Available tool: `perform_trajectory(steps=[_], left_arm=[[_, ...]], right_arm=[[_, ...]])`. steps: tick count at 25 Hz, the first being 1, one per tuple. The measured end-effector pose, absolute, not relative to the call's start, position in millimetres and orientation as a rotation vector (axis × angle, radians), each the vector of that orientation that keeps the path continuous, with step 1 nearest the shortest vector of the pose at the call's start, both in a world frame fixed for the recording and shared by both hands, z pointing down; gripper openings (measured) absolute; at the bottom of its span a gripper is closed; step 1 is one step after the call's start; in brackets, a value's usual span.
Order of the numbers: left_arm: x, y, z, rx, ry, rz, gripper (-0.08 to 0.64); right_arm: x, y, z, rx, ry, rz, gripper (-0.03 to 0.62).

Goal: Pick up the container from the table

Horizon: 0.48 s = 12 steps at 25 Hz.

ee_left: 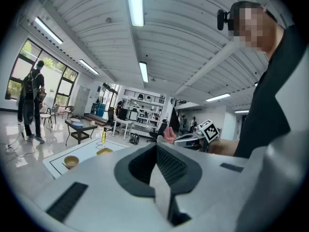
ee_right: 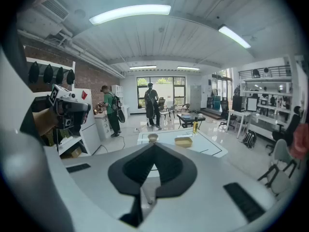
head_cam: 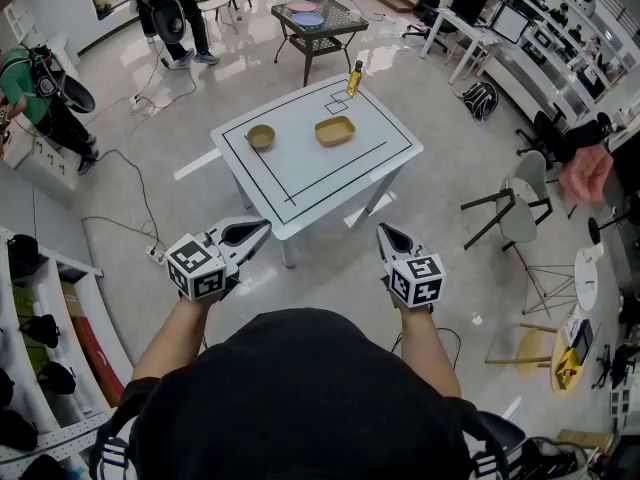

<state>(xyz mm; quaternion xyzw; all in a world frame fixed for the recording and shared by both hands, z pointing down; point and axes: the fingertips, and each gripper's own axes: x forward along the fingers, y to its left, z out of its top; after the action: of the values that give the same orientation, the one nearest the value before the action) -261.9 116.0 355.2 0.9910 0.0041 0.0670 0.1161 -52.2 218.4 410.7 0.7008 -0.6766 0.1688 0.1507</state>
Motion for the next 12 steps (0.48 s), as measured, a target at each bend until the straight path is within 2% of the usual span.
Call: perform_trajectory(steps=[12], left_arm=[[-276,100,359,2.890,-0.016,0.181,0.007]], right_arm=[[-58,207,411,2.029,-1.926,0.468,0.005]])
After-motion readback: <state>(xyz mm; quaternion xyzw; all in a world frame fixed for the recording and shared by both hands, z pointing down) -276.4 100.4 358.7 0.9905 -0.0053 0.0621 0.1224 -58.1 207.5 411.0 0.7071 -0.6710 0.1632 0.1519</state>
